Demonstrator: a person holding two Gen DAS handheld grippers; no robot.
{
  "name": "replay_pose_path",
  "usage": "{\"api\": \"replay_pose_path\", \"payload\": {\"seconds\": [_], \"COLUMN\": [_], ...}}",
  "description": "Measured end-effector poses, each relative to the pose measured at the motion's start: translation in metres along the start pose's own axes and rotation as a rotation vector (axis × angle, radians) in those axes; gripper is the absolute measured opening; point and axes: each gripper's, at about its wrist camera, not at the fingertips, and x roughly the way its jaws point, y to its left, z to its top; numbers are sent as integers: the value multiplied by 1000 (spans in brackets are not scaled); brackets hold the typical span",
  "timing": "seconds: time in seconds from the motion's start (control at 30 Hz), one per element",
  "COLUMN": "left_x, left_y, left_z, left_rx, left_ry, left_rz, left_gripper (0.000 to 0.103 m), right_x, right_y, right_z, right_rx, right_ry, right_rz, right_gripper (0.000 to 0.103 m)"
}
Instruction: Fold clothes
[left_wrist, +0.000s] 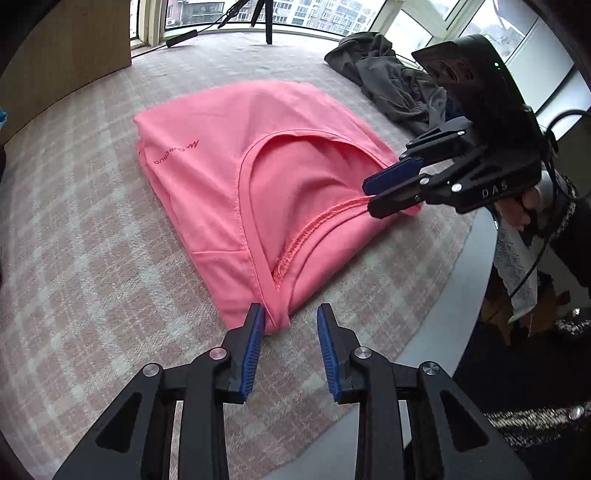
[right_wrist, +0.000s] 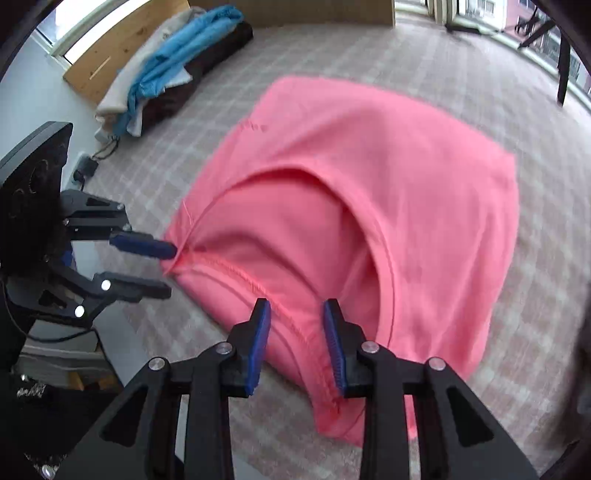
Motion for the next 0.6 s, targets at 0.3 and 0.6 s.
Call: {"api": "replay_pose_path", "payload": {"seconds": [0.3, 0.6], "left_x": [-21, 23], "left_y": [61, 92], "left_z": [97, 85], "left_rx": [-73, -186], "left_ry": [-193, -94], "left_rz": [143, 119], "left_gripper": [33, 33], "right_x": [-64, -47], "right_y": [-47, -73], "right_z": [35, 89], "right_rx": [93, 114], "right_ry": [-265, -252], "right_rz": [39, 68], "right_gripper": [30, 37]}}
